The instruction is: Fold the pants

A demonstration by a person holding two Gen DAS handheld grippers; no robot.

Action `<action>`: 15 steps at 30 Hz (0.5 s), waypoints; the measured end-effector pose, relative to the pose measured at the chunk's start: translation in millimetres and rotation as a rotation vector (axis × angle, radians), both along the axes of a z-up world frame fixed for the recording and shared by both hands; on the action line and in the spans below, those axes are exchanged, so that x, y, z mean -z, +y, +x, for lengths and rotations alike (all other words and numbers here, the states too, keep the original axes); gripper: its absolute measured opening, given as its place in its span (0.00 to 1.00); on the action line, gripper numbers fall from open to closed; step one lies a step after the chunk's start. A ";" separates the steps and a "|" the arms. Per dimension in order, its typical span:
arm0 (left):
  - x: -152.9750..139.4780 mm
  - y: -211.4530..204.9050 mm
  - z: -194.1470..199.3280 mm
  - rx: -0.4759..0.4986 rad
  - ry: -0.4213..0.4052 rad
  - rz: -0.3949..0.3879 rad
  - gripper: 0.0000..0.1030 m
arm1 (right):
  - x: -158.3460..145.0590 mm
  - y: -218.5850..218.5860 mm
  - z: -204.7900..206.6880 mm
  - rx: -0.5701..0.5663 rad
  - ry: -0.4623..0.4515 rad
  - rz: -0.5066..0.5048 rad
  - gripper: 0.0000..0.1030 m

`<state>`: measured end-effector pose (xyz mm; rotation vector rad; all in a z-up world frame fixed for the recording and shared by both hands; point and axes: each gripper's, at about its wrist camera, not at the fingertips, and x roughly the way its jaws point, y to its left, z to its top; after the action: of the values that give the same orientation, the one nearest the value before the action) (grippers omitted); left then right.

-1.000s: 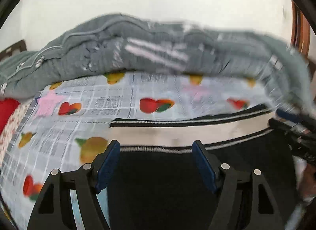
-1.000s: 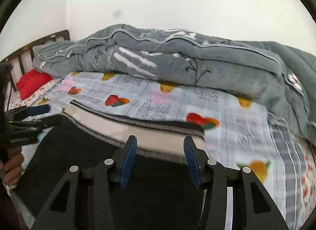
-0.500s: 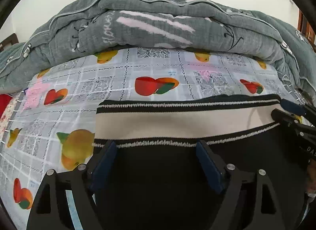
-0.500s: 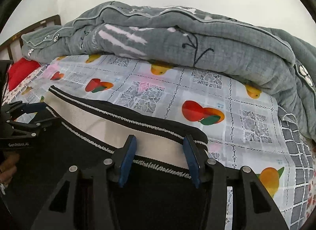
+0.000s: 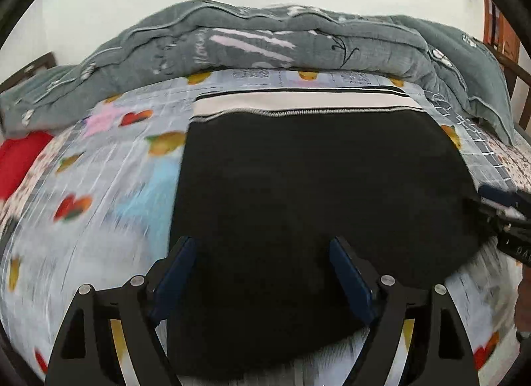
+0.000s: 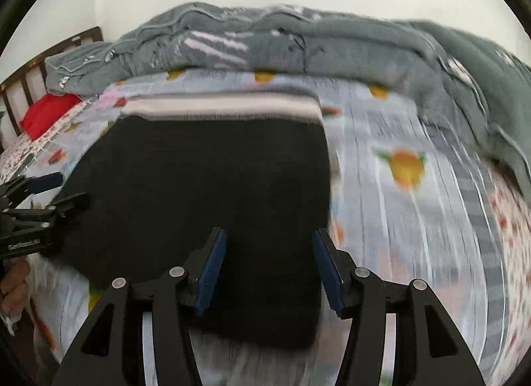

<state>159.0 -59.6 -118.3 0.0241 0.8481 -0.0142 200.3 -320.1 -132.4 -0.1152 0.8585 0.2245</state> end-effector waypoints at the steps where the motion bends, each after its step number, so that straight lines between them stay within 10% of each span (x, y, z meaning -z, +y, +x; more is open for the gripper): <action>1: -2.6 1.7 -10.4 0.004 0.006 -0.030 0.79 | 2.5 -3.2 -10.9 0.014 0.011 -0.003 0.52; 15: -95.2 -12.5 -109.6 -0.007 -0.122 -0.067 0.79 | -80.1 -22.6 -119.6 0.120 -0.093 -0.025 0.62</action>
<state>49.4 -72.1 -23.1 -0.0404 0.7254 -0.0344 80.7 -342.8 -52.3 -0.0964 0.7729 0.0953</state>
